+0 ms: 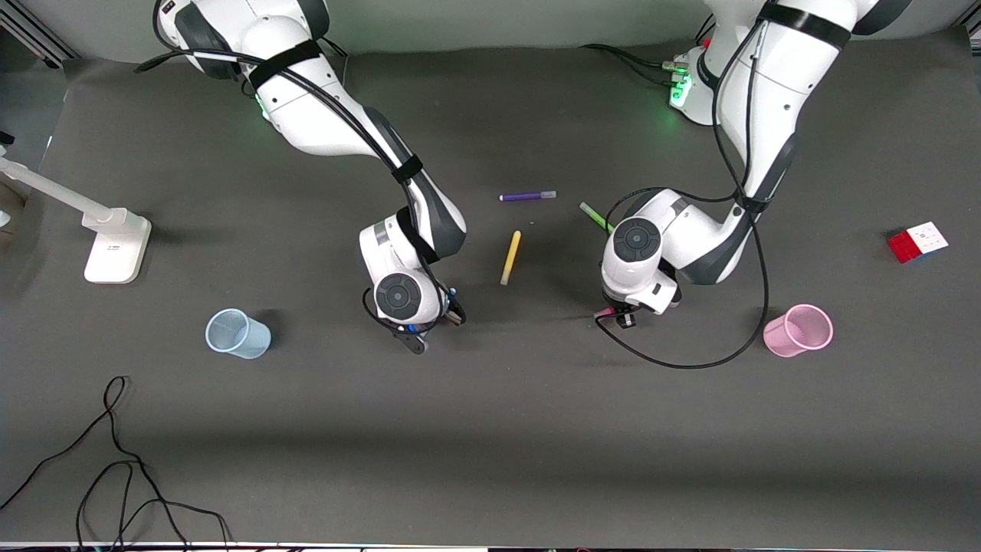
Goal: Place pink and blue markers in matching cups
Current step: 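Close the right gripper on the blue marker while the left gripper grasps the pink, then lift the blue marker toward the blue cup while the left gripper carries the pink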
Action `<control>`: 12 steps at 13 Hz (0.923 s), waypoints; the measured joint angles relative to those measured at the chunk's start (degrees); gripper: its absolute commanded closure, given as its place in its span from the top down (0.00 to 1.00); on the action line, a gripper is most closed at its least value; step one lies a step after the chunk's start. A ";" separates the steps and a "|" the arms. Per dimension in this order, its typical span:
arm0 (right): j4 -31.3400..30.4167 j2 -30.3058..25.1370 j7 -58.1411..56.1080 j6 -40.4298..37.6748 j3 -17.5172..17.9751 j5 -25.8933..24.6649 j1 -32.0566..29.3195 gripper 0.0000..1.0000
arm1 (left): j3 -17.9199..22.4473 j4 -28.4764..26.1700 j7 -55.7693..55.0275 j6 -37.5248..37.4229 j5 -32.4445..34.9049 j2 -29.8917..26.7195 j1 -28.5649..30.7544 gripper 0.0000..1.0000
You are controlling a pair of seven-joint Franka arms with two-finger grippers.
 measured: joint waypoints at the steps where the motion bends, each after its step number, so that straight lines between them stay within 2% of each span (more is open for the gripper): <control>1: 0.00 -0.02 0.02 -0.20 -0.24 0.04 -0.01 0.00 | 0.05 0.02 0.00 0.00 0.00 0.00 0.00 0.00; 5: 0.67 -2.50 0.13 -3.15 -1.70 0.09 -2.08 0.00 | 0.29 1.27 0.04 -0.05 0.11 -1.11 0.34 0.00; 8: 2.34 -10.74 0.13 -8.98 -2.44 2.68 -7.15 0.00 | 0.33 2.36 2.70 -3.98 -0.22 -7.14 1.64 0.00; 12: 6.67 -22.97 0.55 -22.91 -2.79 10.55 -16.79 0.00 | 0.48 5.06 22.18 -16.01 -9.89 -15.77 4.17 0.00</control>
